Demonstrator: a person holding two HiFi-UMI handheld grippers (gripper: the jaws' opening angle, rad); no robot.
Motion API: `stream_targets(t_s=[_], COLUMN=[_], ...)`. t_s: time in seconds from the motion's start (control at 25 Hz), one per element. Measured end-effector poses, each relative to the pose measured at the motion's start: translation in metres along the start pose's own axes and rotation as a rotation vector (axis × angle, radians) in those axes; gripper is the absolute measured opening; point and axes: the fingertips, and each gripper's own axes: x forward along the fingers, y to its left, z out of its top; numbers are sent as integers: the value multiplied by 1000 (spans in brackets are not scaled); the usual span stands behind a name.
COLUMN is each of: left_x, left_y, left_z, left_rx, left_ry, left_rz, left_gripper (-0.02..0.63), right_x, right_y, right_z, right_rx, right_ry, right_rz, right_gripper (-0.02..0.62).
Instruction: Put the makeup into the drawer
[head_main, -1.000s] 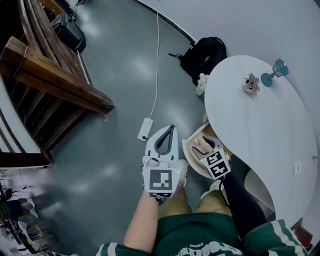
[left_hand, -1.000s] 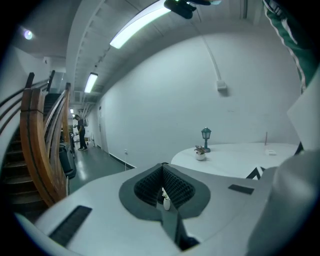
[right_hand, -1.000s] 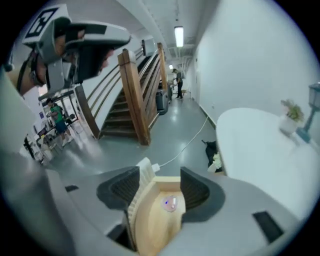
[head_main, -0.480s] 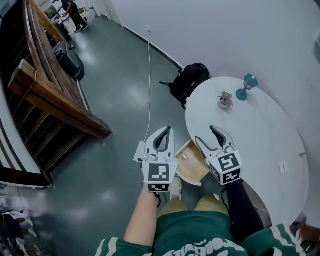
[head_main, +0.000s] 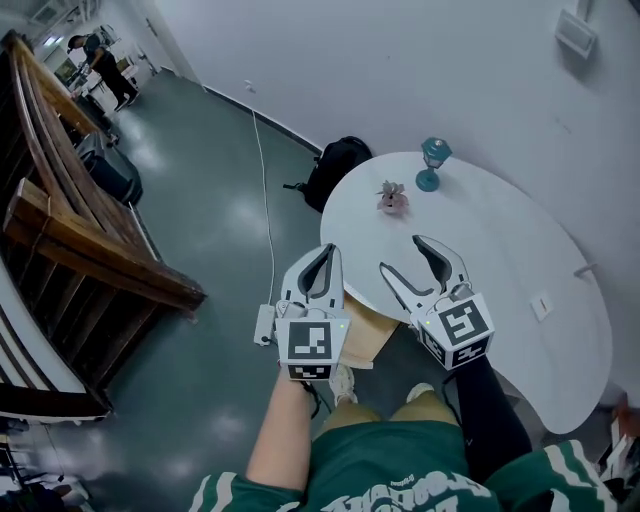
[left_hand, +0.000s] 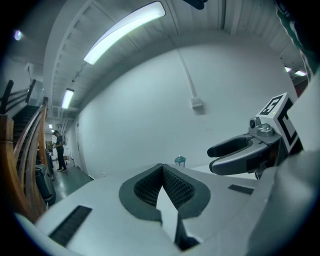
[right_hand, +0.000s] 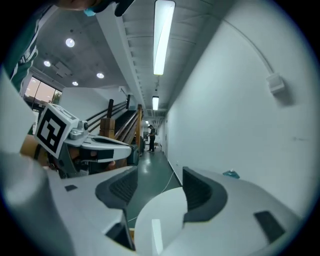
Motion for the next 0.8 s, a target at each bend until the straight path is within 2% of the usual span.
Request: stream_targets(t_s=[0.56, 0.8], left_x=[61, 76], left_y=[-243, -332], left_z=[54, 67], left_rx=[22, 18], left_ry=[-61, -77], left_rz=[-341, -432], left_gripper=[0, 0], right_x=[-209, -293], right_y=[-162, -211], right_z=[-33, -52], right_rx=[44, 69], right_ry=[19, 26], right_rz=[-363, -476], right_gripper=[298, 307])
